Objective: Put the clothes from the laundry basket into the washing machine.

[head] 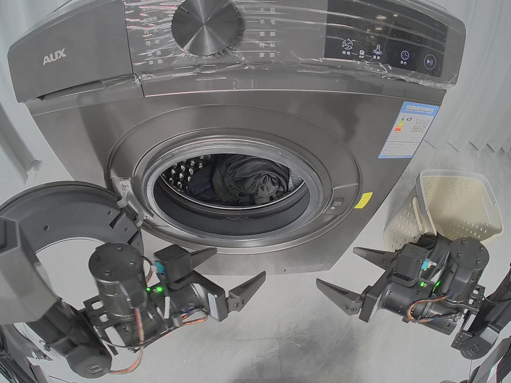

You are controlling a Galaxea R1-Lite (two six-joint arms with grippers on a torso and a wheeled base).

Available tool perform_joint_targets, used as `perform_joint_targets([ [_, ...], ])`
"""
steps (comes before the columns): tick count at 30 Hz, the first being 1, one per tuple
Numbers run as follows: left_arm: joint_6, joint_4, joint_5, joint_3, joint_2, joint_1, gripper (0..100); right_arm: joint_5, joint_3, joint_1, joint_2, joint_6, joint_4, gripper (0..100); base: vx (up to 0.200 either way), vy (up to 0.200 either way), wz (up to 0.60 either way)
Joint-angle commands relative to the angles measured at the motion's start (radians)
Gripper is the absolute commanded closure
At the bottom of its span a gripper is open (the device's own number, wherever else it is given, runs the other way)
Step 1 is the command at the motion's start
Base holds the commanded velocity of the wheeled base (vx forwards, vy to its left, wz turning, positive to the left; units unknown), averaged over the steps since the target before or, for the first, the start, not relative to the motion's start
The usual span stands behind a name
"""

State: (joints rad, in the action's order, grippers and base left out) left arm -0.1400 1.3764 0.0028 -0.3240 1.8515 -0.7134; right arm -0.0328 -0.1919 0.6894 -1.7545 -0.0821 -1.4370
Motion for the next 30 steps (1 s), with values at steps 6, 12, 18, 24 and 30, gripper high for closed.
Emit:
perform_joint_targets([
  [6, 0.008, 0.02, 0.011, 0.243, -0.385, 0.075, 0, 0.045, 0.098, -0.126, 0.248, -0.019, 0.015, 0, 0.0, 0.0, 0.0],
  [12, 0.043, -0.025, 0.01, 0.283, -0.518, 0.169, 0, 0.045, 0.177, -0.177, 0.326, -0.019, 0.015, 0, -0.067, 0.0, 0.0],
  [18, 0.066, -0.142, 0.01, 0.289, -0.676, 0.218, 0, 0.045, 0.192, -0.225, 0.415, -0.021, 0.066, 0, -0.2, 0.0, 0.0],
  [24, 0.068, -0.295, 0.01, 0.281, -0.842, 0.241, 0, 0.048, 0.192, -0.237, 0.538, -0.015, 0.196, 0, -0.2, 0.0, 0.0],
  [30, 0.086, -0.477, 0.008, 0.281, -0.994, 0.272, 0, 0.099, 0.192, -0.26, 0.664, -0.018, 0.337, 0, -0.2, 0.0, 0.0],
])
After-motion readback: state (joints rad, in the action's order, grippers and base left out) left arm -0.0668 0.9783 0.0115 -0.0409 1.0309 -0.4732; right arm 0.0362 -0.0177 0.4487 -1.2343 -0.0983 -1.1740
